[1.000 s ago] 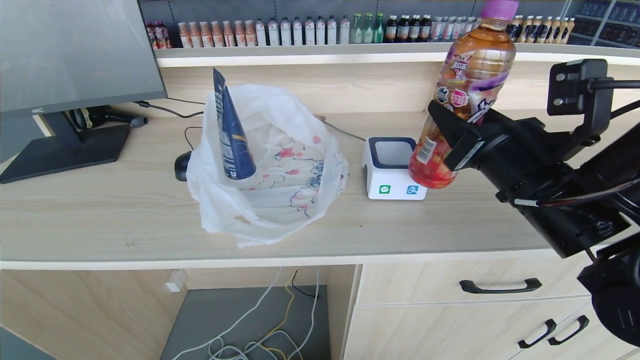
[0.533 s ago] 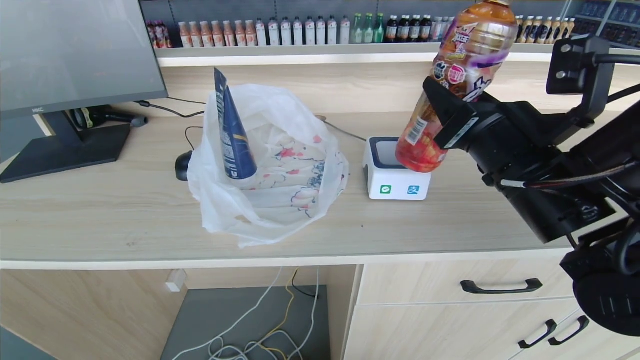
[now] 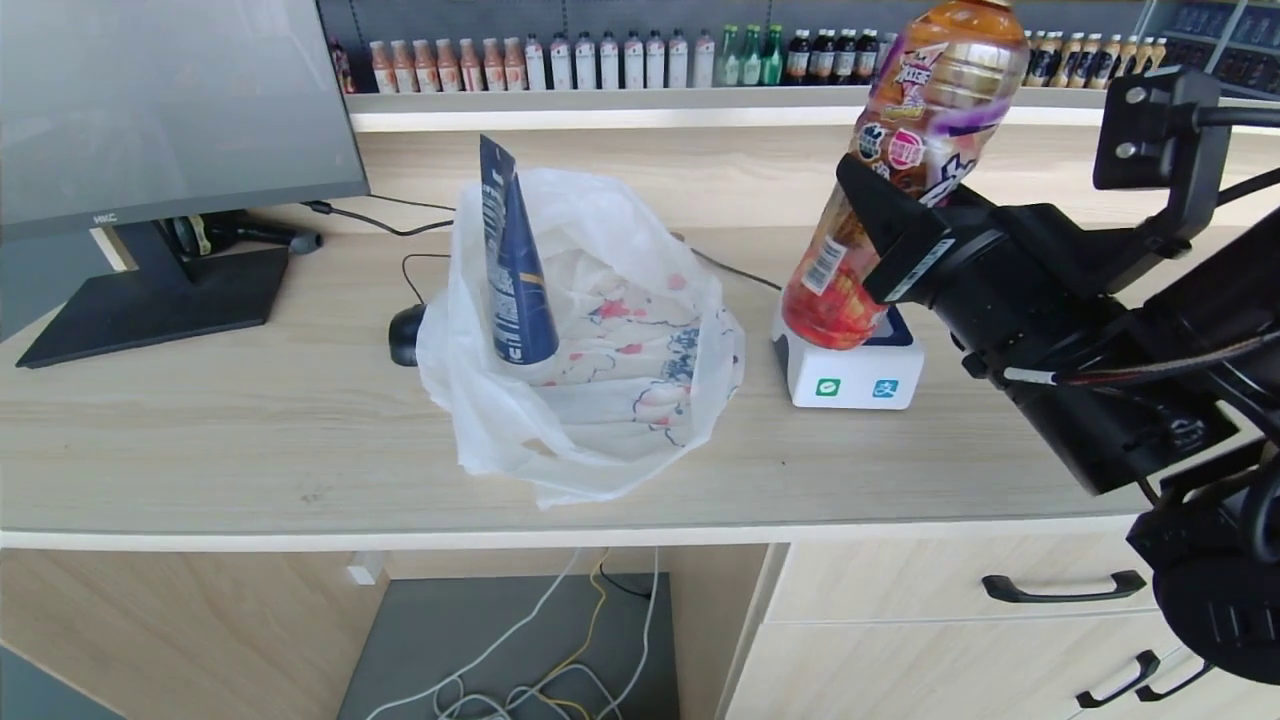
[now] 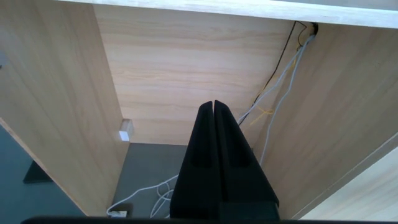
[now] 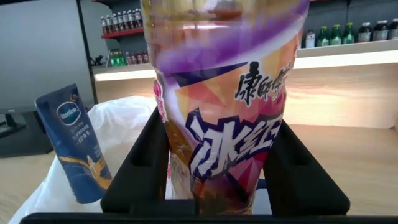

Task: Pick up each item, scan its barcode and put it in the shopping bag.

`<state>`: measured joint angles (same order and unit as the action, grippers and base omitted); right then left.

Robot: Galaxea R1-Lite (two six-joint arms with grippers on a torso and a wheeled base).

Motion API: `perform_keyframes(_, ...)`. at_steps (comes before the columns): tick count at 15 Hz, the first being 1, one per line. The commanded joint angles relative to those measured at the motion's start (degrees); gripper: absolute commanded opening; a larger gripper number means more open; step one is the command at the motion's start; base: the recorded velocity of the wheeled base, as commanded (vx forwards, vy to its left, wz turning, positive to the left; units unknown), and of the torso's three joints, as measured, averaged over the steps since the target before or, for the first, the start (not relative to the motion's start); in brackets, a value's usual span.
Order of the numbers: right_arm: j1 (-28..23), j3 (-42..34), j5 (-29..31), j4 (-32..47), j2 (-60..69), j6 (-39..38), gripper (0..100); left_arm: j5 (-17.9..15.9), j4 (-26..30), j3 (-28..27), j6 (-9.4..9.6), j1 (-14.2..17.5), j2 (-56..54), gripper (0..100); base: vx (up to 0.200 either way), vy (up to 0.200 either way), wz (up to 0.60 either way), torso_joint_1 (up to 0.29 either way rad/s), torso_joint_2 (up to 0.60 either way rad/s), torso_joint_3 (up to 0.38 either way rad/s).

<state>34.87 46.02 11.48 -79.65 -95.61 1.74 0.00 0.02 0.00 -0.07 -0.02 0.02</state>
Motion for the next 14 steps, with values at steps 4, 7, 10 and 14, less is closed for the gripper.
perform_keyframes(4, -0.1, -1.5, 0.1, -0.2, 1.6, -0.1, 0, 0.0, 0.0, 0.0, 0.07, 0.0, 0.0, 0, 0.0, 0.2, 0.0, 0.005, 0.0, -0.005)
perform_keyframes(7, -0.2, -2.6, -1.2, -0.7, 1.6, -0.1, 0, 0.0, 0.0, 0.0, 0.07, 0.0, 0.0, 0, 0.0, 0.2, 0.0, -0.001, 0.0, 0.002)
perform_keyframes(10, -0.3, -2.1, -1.3, -0.8, 0.6, -0.1, 0, 0.0, 0.0, 0.0, 0.16, 0.0, 0.0, 0, 0.0, 0.067, 0.0, 0.001, 0.0, 0.002)
perform_keyframes(14, -0.3, -1.1, -1.3, -0.9, -1.2, 0.0, 0, 0.0, 0.0, 0.0, 0.16, 0.0, 0.0, 0, 0.0, 0.0, 0.0, 0.0, 0.0, 0.0)
